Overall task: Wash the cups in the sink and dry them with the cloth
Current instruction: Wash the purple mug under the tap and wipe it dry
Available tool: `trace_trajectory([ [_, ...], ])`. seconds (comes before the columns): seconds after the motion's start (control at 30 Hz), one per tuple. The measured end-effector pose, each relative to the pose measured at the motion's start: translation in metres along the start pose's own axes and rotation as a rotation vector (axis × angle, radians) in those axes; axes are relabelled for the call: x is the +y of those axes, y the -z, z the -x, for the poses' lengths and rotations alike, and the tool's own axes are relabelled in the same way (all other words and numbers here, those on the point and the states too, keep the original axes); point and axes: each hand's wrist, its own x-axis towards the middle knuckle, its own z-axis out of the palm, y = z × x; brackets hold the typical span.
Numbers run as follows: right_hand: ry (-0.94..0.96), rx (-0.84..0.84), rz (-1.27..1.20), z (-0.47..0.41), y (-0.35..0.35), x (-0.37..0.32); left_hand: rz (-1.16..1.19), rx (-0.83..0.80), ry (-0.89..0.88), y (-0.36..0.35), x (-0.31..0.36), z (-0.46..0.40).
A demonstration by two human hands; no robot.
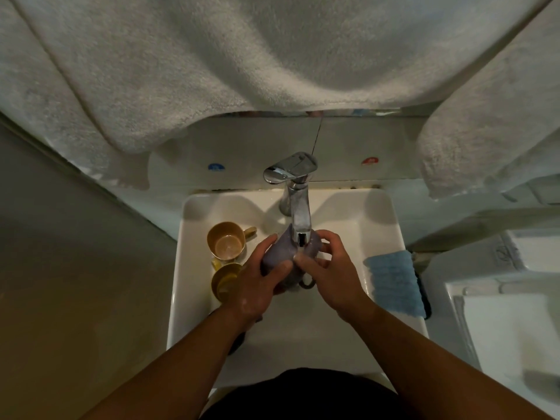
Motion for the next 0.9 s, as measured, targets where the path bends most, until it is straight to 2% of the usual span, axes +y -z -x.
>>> trace_trajectory([
  [0.07, -0.010, -0.012, 0.010, 0.001, 0.001, -0.001, -0.030, -0.011, -0.005, -0.001, 0.001, 0.001],
  [0.2, -0.044, 0.134, 0.143, -0.005, 0.000, 0.000, -0.124, -0.009, -0.059, -0.003, 0.000, -0.002],
  [0.37, 0.000, -0.028, 0.129, -0.004, 0.001, 0.000, -0.172, 0.012, -0.063, -0.002, 0.003, 0.002],
  [0.5, -0.060, 0.141, 0.181, -0.007, -0.003, 0.007, -0.189, -0.005, -0.086, -0.002, 0.004, 0.002],
  [0.53, -0.057, 0.135, 0.181, -0.007, -0.004, 0.008, -0.174, -0.010, -0.084, -0.002, 0.002, 0.003],
  [0.63, -0.009, -0.006, 0.133, -0.006, -0.003, 0.007, -0.058, -0.025, -0.042, 0.001, 0.001, 0.004],
  [0.77, 0.033, 0.080, 0.163, -0.016, 0.008, 0.010, -0.028, -0.061, 0.084, 0.004, -0.004, 0.001],
  [0.9, 0.031, -0.002, 0.206, -0.015, 0.009, 0.010, -0.084, -0.022, 0.151, 0.002, -0.005, -0.002],
])
